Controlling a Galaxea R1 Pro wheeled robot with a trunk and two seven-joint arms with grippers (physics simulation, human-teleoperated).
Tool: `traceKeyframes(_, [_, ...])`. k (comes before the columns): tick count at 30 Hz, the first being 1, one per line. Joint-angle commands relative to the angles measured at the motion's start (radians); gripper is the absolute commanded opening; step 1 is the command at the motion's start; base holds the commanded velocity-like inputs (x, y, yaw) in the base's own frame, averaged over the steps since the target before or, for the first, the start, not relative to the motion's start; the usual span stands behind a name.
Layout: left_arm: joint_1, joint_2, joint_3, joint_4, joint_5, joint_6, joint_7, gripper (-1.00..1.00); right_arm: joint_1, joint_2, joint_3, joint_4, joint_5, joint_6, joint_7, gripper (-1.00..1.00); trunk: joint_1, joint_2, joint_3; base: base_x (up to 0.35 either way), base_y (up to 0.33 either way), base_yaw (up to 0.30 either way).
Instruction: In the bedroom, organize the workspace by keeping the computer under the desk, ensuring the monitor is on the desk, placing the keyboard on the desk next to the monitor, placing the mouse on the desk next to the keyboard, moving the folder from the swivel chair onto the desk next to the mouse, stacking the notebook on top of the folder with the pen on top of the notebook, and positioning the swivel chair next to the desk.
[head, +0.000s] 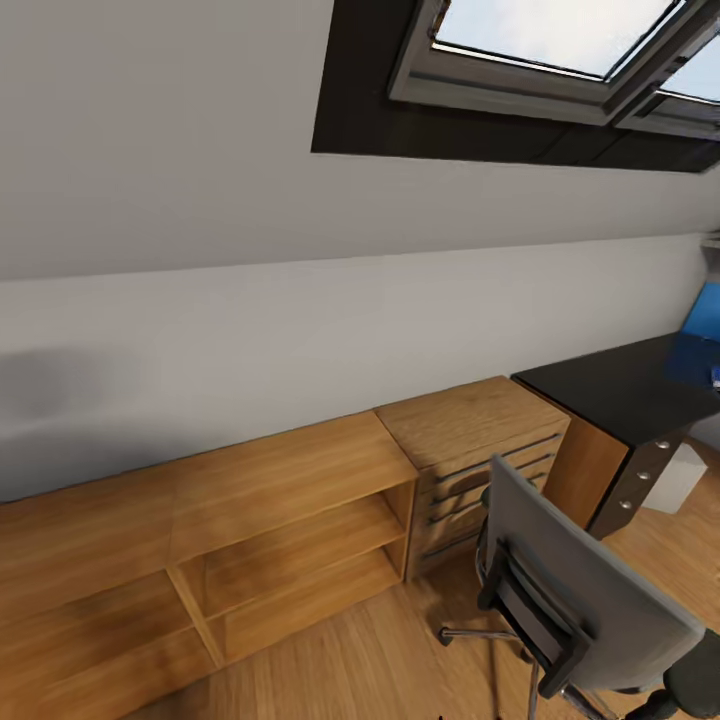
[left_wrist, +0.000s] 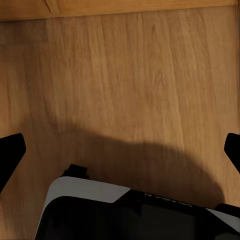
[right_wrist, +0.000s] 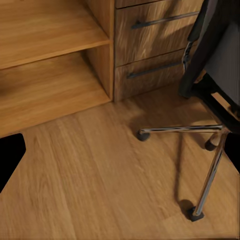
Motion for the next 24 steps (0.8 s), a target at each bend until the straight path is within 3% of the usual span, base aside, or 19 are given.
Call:
traceKeyframes(1, [-0.001, 0.0, -0.009, -0.001, 0.004, -0.003, 0.007, 1.0, -0.001, 0.0, 0.009, 0.0, -0.001, -0.002, -0.009, 1.0, 0.001, -0.002, -0.002, 0.153, 0.175, -0.287])
traceKeyframes(10, [-0.001, 0.0, -0.009, -0.001, 0.004, -0.002, 0.007, 1.0, -0.001, 0.0, 0.008, -0.001, -0.001, -0.003, -0.009, 1.0, 0.001, -0.002, -0.002, 0.165, 0.18, -0.288])
traceKeyframes(24, [-0.001, 0.0, -0.008, 0.007, 0.004, -0.001, 0.007, 1.0, -0.001, 0.0, 0.008, -0.003, -0.001, -0.003, -0.009, 1.0, 0.001, -0.002, -0.002, 0.018, 0.019, -0.291])
